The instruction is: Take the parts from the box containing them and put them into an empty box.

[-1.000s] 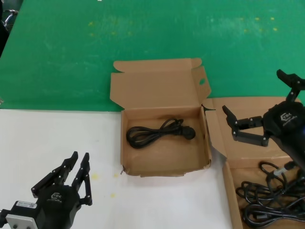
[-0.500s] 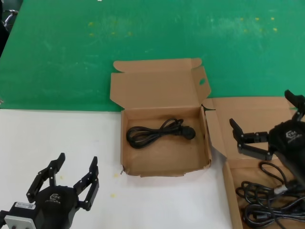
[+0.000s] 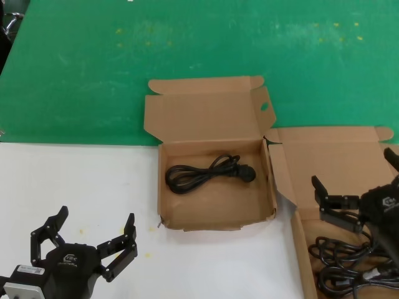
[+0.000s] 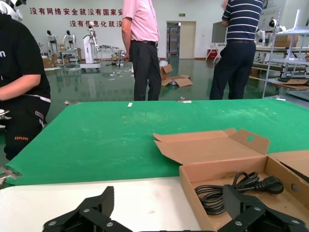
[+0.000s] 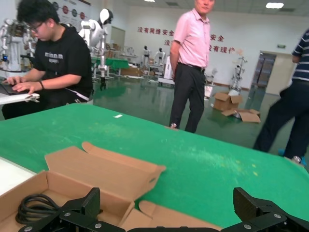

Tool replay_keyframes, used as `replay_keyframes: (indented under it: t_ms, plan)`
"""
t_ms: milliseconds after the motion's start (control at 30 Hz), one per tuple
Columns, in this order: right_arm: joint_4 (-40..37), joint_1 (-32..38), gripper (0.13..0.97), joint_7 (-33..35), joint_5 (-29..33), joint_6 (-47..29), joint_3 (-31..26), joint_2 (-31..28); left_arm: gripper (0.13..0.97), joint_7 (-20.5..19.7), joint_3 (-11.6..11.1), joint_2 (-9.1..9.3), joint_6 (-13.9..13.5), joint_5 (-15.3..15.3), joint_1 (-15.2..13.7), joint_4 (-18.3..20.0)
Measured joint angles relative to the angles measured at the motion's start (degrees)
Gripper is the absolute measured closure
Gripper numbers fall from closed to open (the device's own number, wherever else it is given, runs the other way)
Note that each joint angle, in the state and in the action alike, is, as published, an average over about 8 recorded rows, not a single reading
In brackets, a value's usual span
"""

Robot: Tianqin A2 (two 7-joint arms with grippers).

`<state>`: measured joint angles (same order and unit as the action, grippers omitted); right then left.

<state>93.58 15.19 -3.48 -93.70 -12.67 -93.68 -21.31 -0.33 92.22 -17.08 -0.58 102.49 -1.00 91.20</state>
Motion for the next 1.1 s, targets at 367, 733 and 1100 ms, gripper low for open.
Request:
replay_keyframes:
  t_ms: [367,733,1100]
  plan:
    - [-0.5,-4.0,0.129,0.9,-2.5,3.3,0.5,1.1,0.240,0.1,-0.1,-0.03,0.2,0.2,0.3,0.1]
    - [-1.0,-7.9,0.129,1.8,-4.9,6.6,1.0,2.1,0.148,0.2,-0.3,-0.06,0.3,0.3,0.5,0.2]
    - [-1.5,-11.9,0.129,2.7,-7.4,9.9,1.6,3.2,0.132,0.3,-0.4,-0.08,0.5,0.5,0.8,0.4]
